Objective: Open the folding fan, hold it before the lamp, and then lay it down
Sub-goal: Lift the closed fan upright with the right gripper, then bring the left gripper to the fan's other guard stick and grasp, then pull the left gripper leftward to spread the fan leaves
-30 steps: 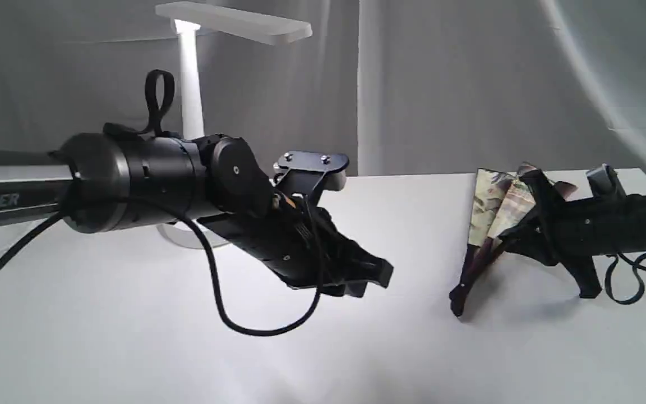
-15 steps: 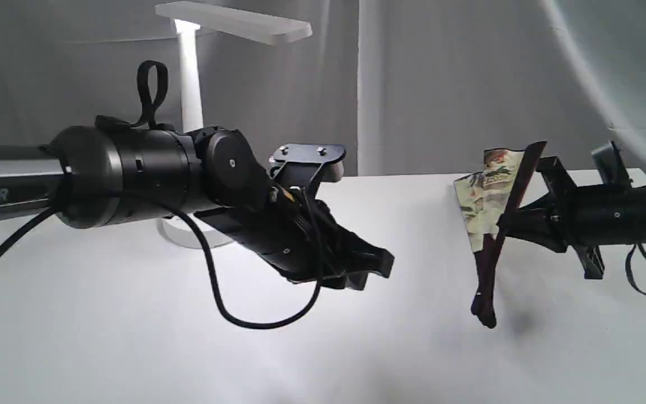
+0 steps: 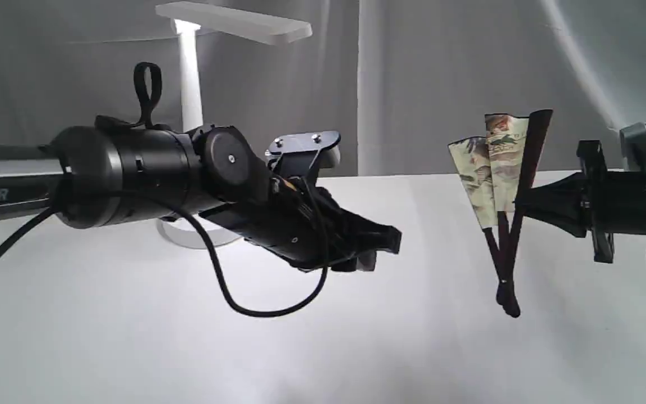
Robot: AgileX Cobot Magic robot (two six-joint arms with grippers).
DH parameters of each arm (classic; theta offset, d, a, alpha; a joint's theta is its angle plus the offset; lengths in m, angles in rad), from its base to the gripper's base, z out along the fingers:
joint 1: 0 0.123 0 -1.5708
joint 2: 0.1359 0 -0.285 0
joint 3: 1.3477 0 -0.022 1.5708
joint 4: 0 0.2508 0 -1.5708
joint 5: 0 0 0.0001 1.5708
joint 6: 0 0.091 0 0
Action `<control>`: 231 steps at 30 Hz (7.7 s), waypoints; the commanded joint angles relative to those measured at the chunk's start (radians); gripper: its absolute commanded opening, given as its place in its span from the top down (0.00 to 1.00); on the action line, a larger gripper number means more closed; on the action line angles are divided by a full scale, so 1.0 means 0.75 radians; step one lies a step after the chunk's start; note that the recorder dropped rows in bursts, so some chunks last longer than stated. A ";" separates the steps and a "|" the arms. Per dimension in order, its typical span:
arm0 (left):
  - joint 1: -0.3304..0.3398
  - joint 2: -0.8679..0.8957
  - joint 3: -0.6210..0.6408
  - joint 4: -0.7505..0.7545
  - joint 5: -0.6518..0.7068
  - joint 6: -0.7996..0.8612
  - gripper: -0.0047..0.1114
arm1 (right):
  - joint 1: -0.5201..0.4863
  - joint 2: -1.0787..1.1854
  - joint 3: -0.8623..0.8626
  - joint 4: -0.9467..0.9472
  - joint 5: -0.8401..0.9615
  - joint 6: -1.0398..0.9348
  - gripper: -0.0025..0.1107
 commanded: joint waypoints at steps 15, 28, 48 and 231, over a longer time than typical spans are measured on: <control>-0.002 -0.022 -0.003 0.026 0.004 0.038 0.67 | -0.003 -0.204 0.206 -0.139 0.035 -0.064 0.98; -0.002 -0.266 0.318 0.345 0.023 0.026 0.96 | 0.001 -0.429 0.447 -0.134 0.035 -0.130 0.98; -0.226 -0.513 0.991 0.418 -1.387 -0.233 0.96 | 0.001 -0.542 0.617 -0.113 0.035 -0.201 0.98; 0.129 0.223 0.516 1.444 -2.253 -2.798 0.96 | 0.220 -0.542 0.617 0.094 -0.066 -0.230 0.98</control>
